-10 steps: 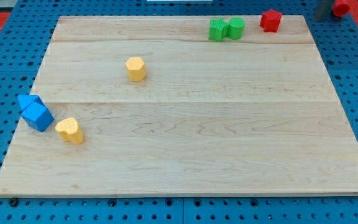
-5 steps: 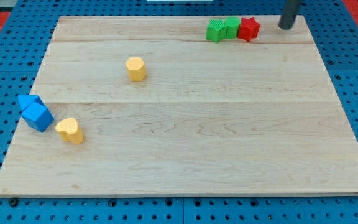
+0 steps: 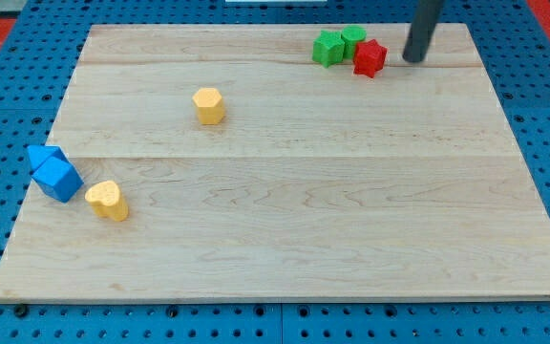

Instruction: Push the red star towards the yellow hexagon

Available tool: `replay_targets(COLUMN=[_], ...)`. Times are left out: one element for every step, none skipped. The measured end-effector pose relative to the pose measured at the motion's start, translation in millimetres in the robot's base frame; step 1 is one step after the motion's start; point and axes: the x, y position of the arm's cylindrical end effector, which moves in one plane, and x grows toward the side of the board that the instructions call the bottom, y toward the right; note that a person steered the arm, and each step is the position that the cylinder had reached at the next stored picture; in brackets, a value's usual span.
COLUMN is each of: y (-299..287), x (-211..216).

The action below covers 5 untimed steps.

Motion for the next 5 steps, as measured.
replay_targets(y=[-66.6,-177.5,-193.6,-173.2,-156.4], x=[34.8,77.0,82.1,63.2,50.5])
